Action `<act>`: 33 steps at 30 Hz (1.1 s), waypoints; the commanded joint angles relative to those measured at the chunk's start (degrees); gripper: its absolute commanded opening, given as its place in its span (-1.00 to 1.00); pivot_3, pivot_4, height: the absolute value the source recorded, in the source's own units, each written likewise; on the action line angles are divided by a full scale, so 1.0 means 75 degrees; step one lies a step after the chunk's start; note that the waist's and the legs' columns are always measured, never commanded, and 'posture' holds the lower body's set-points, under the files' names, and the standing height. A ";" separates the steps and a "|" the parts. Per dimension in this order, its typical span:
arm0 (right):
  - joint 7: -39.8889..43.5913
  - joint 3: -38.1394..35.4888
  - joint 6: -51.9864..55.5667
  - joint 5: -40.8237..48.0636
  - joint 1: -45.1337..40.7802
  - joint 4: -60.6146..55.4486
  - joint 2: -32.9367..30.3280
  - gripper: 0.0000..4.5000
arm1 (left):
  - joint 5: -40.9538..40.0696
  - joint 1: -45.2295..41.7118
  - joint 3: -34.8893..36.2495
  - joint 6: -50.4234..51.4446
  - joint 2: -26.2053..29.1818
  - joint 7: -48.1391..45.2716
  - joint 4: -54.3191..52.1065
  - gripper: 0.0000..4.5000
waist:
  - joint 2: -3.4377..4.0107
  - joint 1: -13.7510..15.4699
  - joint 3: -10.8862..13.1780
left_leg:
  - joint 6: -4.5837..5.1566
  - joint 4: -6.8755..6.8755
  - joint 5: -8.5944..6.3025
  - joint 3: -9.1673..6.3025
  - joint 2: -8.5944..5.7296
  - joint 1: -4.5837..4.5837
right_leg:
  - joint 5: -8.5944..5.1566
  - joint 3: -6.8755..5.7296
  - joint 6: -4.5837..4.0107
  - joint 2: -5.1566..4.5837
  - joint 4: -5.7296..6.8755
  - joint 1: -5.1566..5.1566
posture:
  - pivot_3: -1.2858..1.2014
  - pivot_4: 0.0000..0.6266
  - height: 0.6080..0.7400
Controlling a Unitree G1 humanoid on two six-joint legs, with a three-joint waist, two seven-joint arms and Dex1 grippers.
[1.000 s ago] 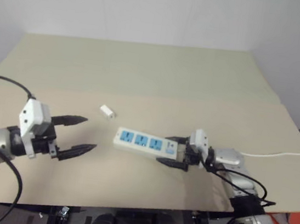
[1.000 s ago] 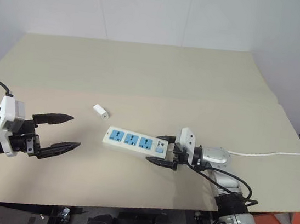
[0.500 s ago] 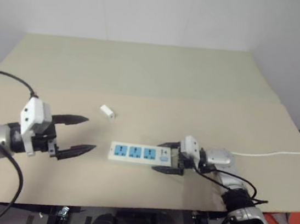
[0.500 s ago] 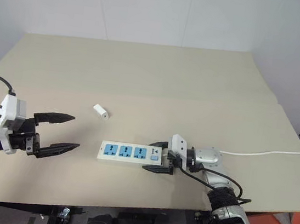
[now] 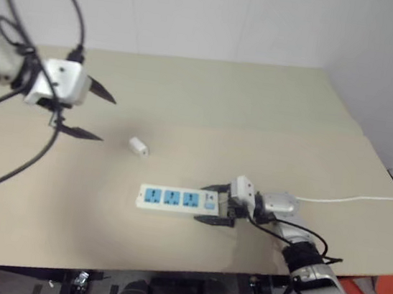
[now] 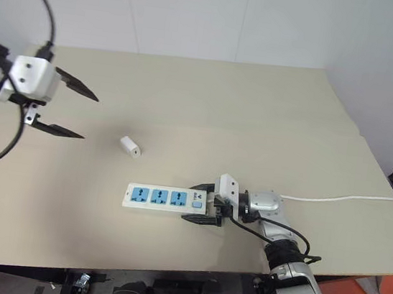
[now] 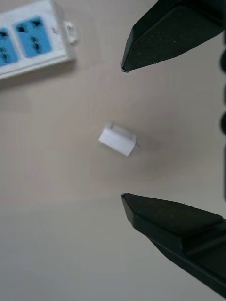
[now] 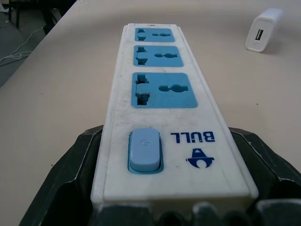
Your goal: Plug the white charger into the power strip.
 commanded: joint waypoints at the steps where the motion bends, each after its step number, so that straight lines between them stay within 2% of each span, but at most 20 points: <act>1: -0.0042 0.0070 0.0050 -0.0055 0.0091 -0.0155 0.0093 0.53 | 0.0883 -0.1081 -0.0878 -0.1537 -0.0608 -0.0035 0.1617 1.00 | -0.0001 -0.0003 0.0000 | 0.0002 -0.0001 -0.0001 0.0005 0.0001 0.0001 | 0.0000 0.0003 0.0000 0.0001 -0.0002 -0.0002 | 0.03 -0.52 1.00; 4: -0.0127 0.0031 0.0136 -0.0047 0.0138 -0.0272 0.0085 0.53 | 0.1763 -0.1802 -0.1358 -0.2412 -0.1329 -0.0035 0.2854 1.00 | -0.0002 -0.0020 0.0001 | 0.0007 0.0003 -0.0004 0.0006 0.0003 -0.0004 | 0.0000 0.0006 0.0001 0.0003 0.0000 -0.0006 | 0.03 -0.52 1.00; 7: -0.0195 0.0014 0.0217 -0.0048 0.0199 -0.0383 0.0043 0.53 | 0.2586 -0.2252 -0.1741 -0.2667 -0.1918 -0.0035 0.3660 1.00 | -0.0005 -0.0016 0.0003 | 0.0014 0.0003 -0.0008 0.0009 0.0008 -0.0011 | 0.0000 0.0011 0.0001 0.0008 -0.0001 -0.0013 | 0.03 -0.52 1.00; 14: -0.0364 0.0020 0.0463 -0.0054 0.0334 -0.0784 -0.0053 0.53 | 0.3981 -0.2570 -0.1919 -0.2750 -0.2999 0.0434 0.4423 1.00 | -0.0008 -0.0007 0.0005 | 0.0023 0.0008 -0.0012 0.0004 0.0008 -0.0025 | 0.0000 0.0009 0.0005 0.0009 0.0002 -0.0013 | 0.03 -0.52 1.00; 26: -0.0617 -0.0015 0.0810 -0.0019 0.0598 -0.1288 -0.0182 0.53 | 0.5698 -0.2259 -0.2263 -0.2877 -0.3638 0.2348 0.4647 1.00 | -0.0011 0.0016 0.0006 | 0.0028 0.0009 -0.0015 0.0002 0.0007 -0.0033 | 0.0002 0.0009 0.0008 0.0009 0.0006 -0.0017 | 0.03 -0.52 1.00; 33: -0.0779 -0.0062 0.1029 0.0051 0.0800 -0.1647 -0.0280 0.53 | 0.6086 -0.1972 -0.2241 -0.2743 -0.4007 0.2934 0.4754 1.00 | -0.0011 0.0069 0.0006 | 0.0030 0.0010 -0.0017 -0.0001 0.0006 -0.0042 | 0.0004 0.0007 0.0011 0.0008 0.0006 -0.0017 | 0.03 -0.52 1.00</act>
